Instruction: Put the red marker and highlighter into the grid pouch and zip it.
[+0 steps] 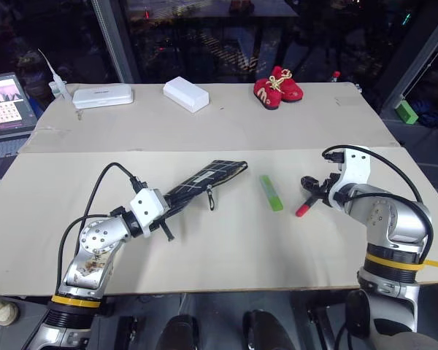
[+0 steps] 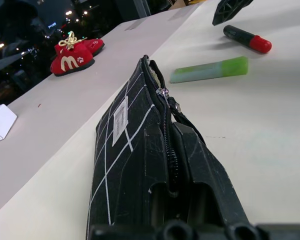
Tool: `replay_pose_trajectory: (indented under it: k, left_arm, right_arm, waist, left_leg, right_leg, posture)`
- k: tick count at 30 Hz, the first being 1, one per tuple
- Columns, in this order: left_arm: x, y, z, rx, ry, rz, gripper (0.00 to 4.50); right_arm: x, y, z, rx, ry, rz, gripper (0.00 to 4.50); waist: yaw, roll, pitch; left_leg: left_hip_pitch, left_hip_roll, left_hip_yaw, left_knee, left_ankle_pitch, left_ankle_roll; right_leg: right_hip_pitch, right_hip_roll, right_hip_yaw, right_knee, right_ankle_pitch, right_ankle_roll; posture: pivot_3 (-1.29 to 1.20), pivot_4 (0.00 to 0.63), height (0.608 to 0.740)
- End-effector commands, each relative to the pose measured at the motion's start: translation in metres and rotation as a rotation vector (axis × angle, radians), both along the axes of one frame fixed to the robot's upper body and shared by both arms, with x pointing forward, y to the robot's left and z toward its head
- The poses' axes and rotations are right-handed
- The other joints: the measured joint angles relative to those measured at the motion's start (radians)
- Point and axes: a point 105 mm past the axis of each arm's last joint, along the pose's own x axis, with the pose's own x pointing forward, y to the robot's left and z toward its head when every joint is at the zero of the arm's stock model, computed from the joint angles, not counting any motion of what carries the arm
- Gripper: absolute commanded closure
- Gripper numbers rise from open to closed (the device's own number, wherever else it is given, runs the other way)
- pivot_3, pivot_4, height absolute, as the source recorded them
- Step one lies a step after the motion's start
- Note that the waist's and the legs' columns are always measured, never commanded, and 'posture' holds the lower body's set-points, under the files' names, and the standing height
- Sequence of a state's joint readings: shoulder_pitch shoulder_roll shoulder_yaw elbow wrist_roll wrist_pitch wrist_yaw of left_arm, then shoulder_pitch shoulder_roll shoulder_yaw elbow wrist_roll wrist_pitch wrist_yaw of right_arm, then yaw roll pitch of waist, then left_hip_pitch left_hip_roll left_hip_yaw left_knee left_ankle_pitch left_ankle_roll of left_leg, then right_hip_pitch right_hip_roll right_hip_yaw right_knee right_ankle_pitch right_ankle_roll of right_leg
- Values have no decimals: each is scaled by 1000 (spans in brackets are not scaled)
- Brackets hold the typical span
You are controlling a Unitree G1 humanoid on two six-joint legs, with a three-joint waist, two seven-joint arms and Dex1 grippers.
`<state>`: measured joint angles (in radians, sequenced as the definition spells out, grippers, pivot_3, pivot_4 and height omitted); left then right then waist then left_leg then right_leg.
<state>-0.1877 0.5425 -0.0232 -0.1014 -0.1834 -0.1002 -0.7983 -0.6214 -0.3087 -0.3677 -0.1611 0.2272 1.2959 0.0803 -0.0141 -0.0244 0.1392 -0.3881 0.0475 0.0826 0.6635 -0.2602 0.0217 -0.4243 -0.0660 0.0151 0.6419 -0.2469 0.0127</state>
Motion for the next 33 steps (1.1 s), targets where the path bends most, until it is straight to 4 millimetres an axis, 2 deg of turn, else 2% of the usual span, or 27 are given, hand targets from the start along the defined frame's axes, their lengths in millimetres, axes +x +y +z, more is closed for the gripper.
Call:
replay_pose_trajectory:
  k: [1,4,9,13,18,27,33]
  left_arm:
    - [-1,-1,10,-7,-35,-5,4500]
    - [-1,0,11,-9,-34,0,4500]
    - [-1,0,10,-10,-32,2,4500]
    - [0,0,11,-14,-32,4,4500]
    - [-2,1,10,-16,-31,11,4500]
    - [-3,2,11,-15,-30,13,4500]
    - [0,5,14,-9,-42,20,4500]
  right_arm:
    - [1,-17,25,-37,-83,-99,264]
    - [1,-20,28,-44,-91,-125,264]
    - [1,-12,22,-27,-79,-132,264]
    - [-1,-4,7,-16,-38,-138,264]
    - [-7,-13,-22,-35,36,-203,264]
    - [-7,2,-31,4,52,-173,264]
    - [-18,10,-58,58,129,-179,264]
  waist:
    - [0,0,0]
    - [0,0,0]
    - [-5,0,0]
    - [-6,0,0]
    - [-1,0,0]
    - [-9,0,0]
    - [-8,0,0]
  left_leg:
    - [0,0,0,0,0,0]
    - [0,0,0,0,0,0]
    - [0,0,0,0,0,0]
    - [0,0,0,0,0,0]
    - [-1,0,0,0,0,0]
    - [0,1,0,0,0,0]
    - [0,1,0,0,0,0]
  right_leg:
    - [0,0,0,0,0,0]
    - [0,1,0,0,0,0]
    - [0,1,0,0,0,0]
    - [0,1,1,0,0,0]
    - [0,1,1,0,0,0]
    - [0,3,2,0,0,0]
    - [0,3,2,-1,0,0]
  posture:
    - [0,150,740]
    - [0,150,740]
    - [0,150,740]
    - [0,150,740]
    - [0,150,740]
    - [0,150,740]
    - [0,150,740]
